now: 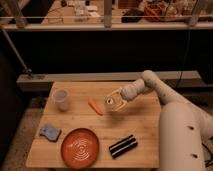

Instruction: Stand the bottle upright

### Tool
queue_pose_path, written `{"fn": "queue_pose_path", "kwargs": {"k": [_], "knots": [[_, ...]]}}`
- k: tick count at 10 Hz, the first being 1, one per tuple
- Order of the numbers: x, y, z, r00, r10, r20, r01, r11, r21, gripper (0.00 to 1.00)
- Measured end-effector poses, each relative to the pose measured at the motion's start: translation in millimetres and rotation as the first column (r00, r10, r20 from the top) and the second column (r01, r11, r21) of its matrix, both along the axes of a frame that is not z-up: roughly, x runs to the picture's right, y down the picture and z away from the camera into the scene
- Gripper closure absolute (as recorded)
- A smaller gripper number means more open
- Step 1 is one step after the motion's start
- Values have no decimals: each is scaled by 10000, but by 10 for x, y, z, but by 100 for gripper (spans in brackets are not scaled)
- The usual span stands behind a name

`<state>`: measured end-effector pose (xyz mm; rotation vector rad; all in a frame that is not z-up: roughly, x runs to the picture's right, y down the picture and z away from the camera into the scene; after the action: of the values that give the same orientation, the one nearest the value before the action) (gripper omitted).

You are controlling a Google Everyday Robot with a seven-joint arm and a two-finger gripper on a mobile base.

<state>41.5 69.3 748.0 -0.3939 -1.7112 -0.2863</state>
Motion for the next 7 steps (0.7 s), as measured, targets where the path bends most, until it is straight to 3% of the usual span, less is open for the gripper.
{"fn": "queue_pose_path", "kwargs": {"k": [7], "knots": [[-86,-63,-57,9997,170,188,-177,9991,394,95]]}}
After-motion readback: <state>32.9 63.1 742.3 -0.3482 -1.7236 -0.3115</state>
